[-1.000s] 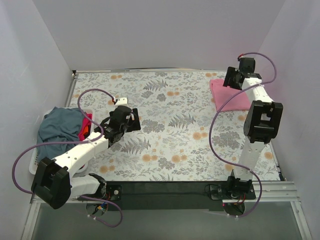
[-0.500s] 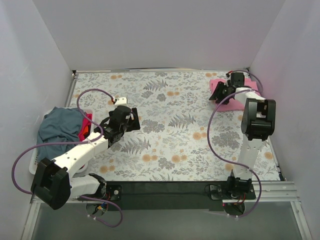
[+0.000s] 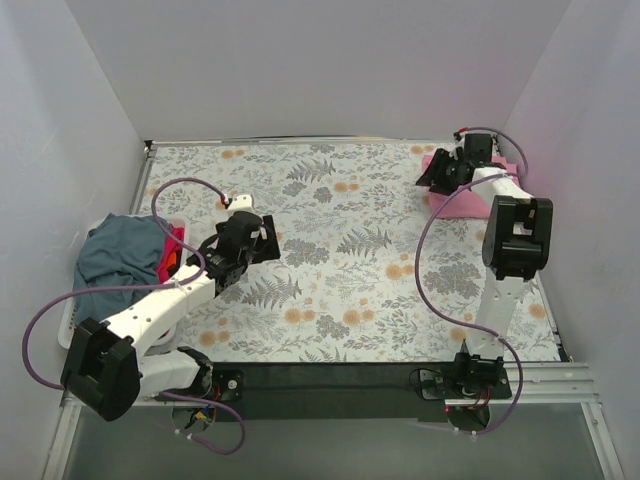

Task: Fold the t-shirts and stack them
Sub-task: Neatly place the folded tshirt to the corner

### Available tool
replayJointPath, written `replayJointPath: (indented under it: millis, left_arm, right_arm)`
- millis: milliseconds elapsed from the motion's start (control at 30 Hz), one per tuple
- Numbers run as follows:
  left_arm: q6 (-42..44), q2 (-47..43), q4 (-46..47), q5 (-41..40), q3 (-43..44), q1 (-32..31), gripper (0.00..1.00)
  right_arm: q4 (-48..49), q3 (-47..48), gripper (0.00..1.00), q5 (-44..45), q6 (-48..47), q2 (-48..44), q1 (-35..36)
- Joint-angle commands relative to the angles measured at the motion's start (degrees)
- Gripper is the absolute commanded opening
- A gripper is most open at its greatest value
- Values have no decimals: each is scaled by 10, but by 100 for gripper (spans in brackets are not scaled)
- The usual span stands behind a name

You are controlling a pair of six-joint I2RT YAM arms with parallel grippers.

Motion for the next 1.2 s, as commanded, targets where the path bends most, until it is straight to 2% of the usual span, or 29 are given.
replayJointPath:
  millis: [0, 200, 333, 367, 467, 500, 633, 667, 700, 733, 867, 1033, 1167]
  left_arm:
    - [-20, -46, -21, -11, 38, 1, 72]
    - [-27, -135, -122, -60, 110, 1, 77]
    - [-26, -192, -188, -119, 160, 1, 81]
    - [-26, -205, -195, -139, 177, 1, 83]
    - [-28, -251, -216, -181, 194, 1, 88]
    - [-28, -277, -221, -192, 195, 1, 91]
    - [-30, -338, -228, -222, 188, 1, 96]
    - [-27, -351, -228, -227, 183, 1, 97]
    - [-24, -361, -230, -238, 172, 1, 97]
    - [-25, -379, -244, -243, 169, 1, 98]
    - [-42, -415, -286, -265, 150, 1, 98]
    - [-47, -460, -277, -280, 113, 1, 98]
    - [-23, -494, -246, -282, 88, 2, 98]
  right_arm:
    - [-8, -13, 52, -17, -8, -135, -2]
    - [-76, -66, 68, -44, -55, -325, -26]
    - [-135, -100, 70, -53, -86, -461, -75]
    - [-139, -126, 72, -17, -83, -488, -76]
    - [-122, -170, 86, 13, -70, -586, -74]
    - [-121, -179, 92, 50, -69, -619, -60]
    - [-135, -185, 94, 133, -90, -673, -6]
    - [-140, -192, 94, 176, -102, -685, 9]
    - [-141, -198, 98, 194, -110, -699, 24]
    - [-143, -215, 98, 227, -116, -729, 58]
    - [-138, -266, 98, 333, -144, -812, 111]
    - [-129, -319, 98, 344, -166, -880, 144]
    - [-128, -361, 98, 351, -149, -917, 147]
